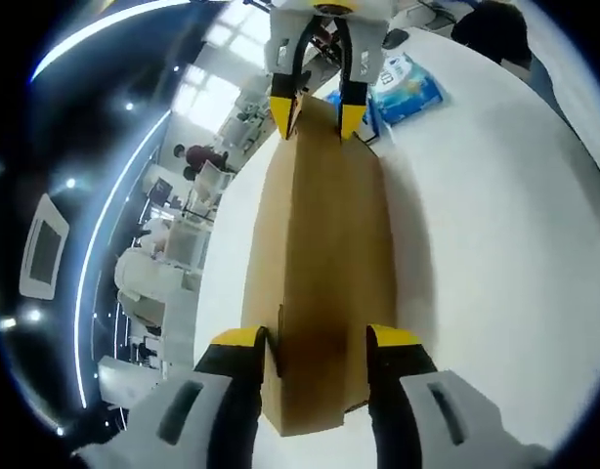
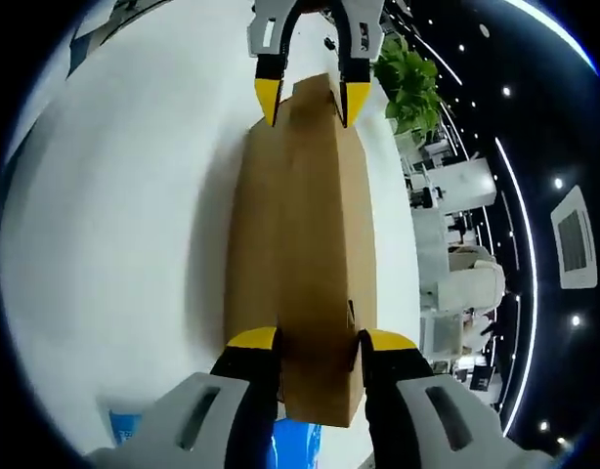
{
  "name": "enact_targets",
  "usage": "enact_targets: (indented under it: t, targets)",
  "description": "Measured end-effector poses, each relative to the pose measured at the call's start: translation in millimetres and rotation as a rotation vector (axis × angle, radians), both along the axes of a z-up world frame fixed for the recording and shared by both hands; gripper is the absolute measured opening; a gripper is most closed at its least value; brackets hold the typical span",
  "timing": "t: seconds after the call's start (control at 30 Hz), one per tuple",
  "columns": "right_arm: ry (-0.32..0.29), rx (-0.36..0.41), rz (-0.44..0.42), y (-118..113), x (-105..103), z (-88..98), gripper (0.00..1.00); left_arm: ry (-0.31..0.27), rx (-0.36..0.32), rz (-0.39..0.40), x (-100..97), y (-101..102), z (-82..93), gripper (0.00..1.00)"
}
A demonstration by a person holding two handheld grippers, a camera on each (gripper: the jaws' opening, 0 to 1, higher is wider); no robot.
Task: Operate the shoe box by opening the lid, removing the specified soft item, and placing it in the target area until the item is outside and the box remains undamaged.
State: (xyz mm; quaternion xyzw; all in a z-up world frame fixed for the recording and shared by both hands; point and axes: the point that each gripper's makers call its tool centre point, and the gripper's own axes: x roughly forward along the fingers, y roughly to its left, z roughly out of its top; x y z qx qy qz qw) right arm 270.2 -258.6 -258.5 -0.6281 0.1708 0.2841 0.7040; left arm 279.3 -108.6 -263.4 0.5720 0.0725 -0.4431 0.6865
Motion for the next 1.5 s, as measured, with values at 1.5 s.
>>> enact_targets:
  t: [1.5]
  targets:
    - [-0.032, -0.013, -0.011, -15, -4, -40.6, 0.33, -0.088, 0.023, 0.059, 9.9, 6, -38.7, 0.45]
